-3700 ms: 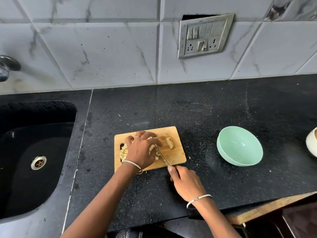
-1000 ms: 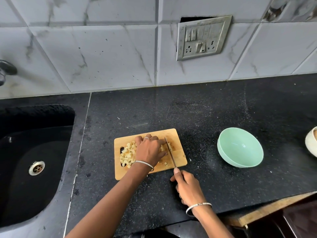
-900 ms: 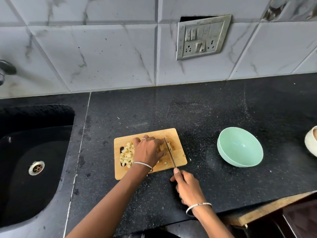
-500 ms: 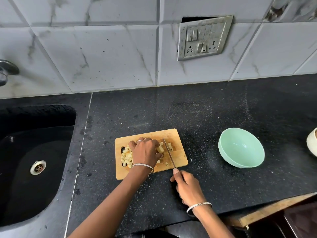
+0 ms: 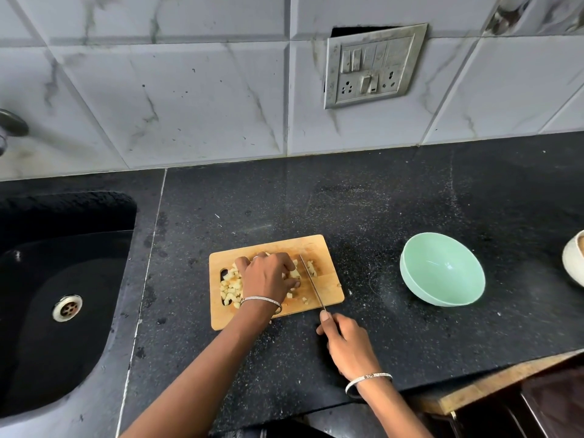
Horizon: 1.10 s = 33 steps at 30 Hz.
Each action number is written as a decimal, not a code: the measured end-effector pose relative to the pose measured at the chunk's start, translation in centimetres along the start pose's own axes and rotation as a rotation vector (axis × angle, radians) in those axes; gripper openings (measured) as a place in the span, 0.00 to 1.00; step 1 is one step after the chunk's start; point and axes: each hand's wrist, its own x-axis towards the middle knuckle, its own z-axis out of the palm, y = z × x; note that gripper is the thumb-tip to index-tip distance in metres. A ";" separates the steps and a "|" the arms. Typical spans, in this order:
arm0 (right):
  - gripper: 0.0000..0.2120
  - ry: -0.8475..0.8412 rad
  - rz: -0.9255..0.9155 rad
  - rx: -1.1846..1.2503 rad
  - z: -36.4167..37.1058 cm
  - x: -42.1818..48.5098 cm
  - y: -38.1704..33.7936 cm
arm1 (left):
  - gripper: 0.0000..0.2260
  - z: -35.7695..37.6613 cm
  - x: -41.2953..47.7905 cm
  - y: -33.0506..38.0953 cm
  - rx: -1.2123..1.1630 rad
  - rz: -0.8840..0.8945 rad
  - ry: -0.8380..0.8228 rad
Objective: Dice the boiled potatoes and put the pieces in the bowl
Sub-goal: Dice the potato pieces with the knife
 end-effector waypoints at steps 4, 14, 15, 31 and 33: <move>0.21 0.008 -0.024 -0.021 -0.2 0.0 -0.2 | 0.10 0.1 -0.2 0.0 0.000 0.025 0.021; 0.20 0.019 -0.041 -0.031 -0.8 -0.1 -0.6 | 0.10 0.5 -0.8 0.0 0.004 0.120 0.041; 0.20 0.022 -0.040 -0.028 -0.8 -0.1 -0.6 | 0.10 0.5 -0.8 0.0 0.009 0.128 0.037; 0.20 0.008 -0.042 -0.035 -0.8 -0.3 -0.9 | 0.05 1.3 -1.7 0.4 -0.109 0.013 0.088; 0.20 0.011 -0.046 -0.041 -0.8 -0.3 -0.8 | 0.05 1.4 -1.8 0.4 -0.114 -0.018 0.099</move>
